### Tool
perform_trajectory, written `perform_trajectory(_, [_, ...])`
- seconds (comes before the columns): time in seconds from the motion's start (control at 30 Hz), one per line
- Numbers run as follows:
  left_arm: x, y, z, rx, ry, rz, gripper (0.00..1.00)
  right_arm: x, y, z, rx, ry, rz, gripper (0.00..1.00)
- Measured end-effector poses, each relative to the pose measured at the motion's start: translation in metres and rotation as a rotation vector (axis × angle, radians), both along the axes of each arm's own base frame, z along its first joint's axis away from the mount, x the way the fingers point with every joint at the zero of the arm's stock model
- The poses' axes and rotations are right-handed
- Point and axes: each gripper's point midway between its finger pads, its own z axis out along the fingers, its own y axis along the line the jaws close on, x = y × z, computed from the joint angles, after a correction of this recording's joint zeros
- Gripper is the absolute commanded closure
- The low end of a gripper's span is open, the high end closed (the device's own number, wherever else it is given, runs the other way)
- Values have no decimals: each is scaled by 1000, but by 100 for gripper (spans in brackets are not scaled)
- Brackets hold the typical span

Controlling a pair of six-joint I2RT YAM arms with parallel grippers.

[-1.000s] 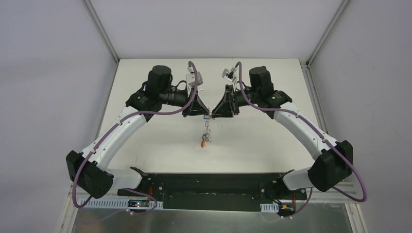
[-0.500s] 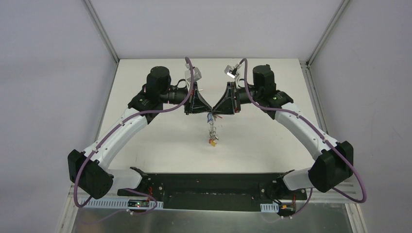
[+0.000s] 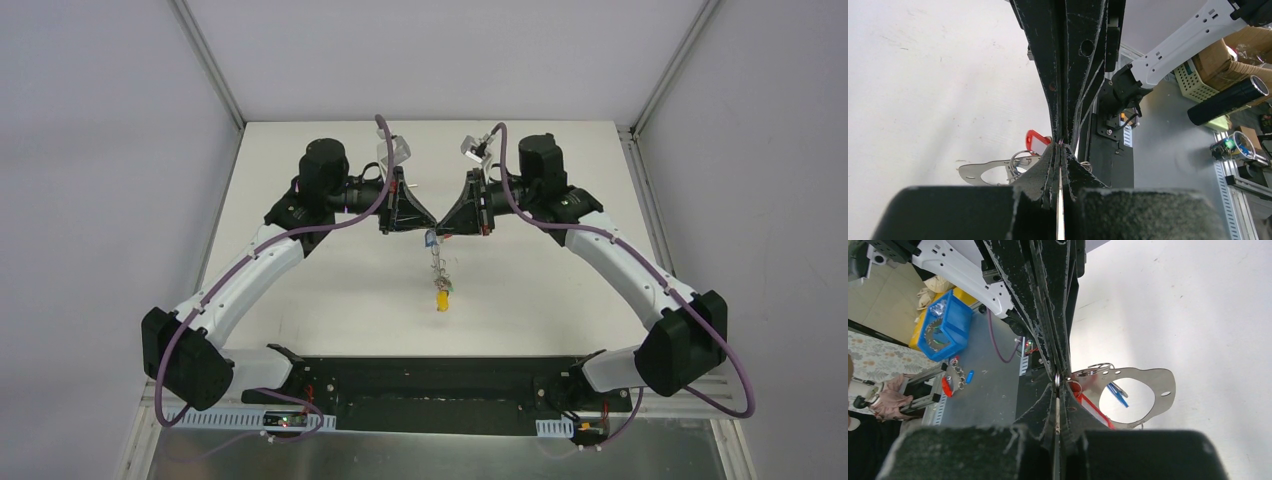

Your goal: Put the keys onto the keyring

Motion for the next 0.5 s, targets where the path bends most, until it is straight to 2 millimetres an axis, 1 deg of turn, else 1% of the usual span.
perform_trajectory(0.1, [0, 1, -1, 1, -3, -1, 100, 1, 0, -1, -23, -22, -12, 100])
perform_trajectory(0.13, [-1, 1, -1, 2, -11, -3, 98, 0, 0, -1, -34, -36, -12, 100])
perform_trajectory(0.27, [-4, 4, 0, 30, -38, -17, 86, -5, 4, 0, -83, -96, -9, 100])
perform_trajectory(0.4, [-5, 7, 13, 54, -98, -26, 81, -13, 10, 0, -120, -141, 14, 100])
perform_trajectory(0.5, [-5, 9, 19, 66, -141, -31, 77, -19, 13, -6, -145, -142, 34, 100])
